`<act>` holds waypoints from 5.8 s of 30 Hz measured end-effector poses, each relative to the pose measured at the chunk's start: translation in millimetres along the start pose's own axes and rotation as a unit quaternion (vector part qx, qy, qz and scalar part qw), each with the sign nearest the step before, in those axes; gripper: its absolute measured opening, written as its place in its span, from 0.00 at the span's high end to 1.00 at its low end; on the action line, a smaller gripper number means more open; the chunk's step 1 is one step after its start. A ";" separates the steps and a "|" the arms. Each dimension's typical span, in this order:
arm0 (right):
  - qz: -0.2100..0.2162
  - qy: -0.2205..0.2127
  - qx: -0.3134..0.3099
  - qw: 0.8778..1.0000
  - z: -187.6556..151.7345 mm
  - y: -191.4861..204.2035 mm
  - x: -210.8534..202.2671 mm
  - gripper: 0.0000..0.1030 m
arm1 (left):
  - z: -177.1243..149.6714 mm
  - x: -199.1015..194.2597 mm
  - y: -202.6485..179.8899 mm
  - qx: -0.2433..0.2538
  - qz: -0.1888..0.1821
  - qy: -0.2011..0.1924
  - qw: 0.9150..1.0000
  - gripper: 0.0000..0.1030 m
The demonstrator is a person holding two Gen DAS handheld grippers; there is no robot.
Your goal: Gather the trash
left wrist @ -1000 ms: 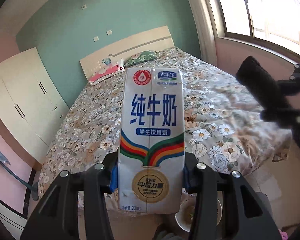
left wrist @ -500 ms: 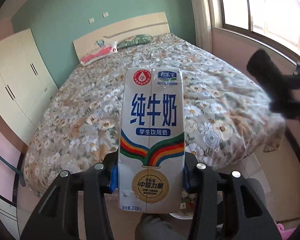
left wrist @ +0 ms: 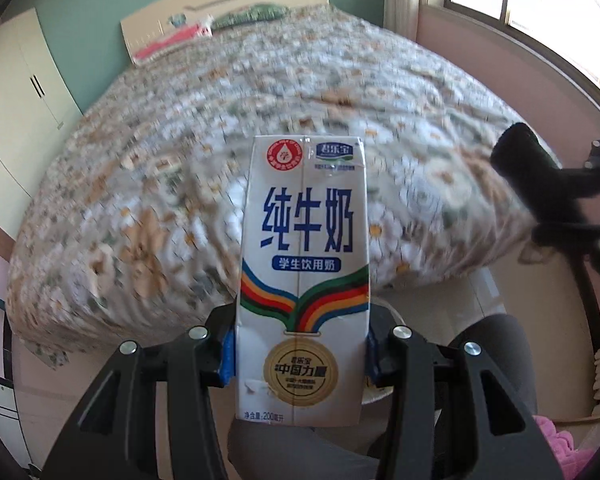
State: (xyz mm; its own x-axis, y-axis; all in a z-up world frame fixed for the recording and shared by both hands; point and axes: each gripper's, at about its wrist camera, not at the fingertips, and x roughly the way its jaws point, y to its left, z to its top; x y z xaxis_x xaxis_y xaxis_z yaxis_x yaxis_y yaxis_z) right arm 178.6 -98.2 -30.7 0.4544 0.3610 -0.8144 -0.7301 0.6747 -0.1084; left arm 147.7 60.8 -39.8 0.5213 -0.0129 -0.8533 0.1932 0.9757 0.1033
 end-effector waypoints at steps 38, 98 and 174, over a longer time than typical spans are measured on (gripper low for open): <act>0.064 0.192 0.065 0.977 -123.0 57.2 246.5 0.67 | -131.0 230.4 -41.8 -0.008 -0.037 0.197 0.980 0.53; 0.072 0.299 0.151 0.940 -156.4 65.0 404.8 0.60 | -165.7 374.1 -41.2 -0.095 -0.050 0.301 0.947 0.33; -0.160 -0.115 0.190 0.962 -122.4 97.0 -67.6 0.16 | -120.2 -76.7 -80.2 -0.003 0.053 -0.120 0.991 0.08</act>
State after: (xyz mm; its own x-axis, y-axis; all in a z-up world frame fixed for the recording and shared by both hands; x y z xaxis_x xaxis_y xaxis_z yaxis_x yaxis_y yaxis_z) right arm 14.7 -136.0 -56.0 0.7585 0.1988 -0.6206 -0.3145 0.9458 -0.0814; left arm -7.7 9.8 -44.1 0.7215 0.0386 -0.6913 0.1227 0.9755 0.1826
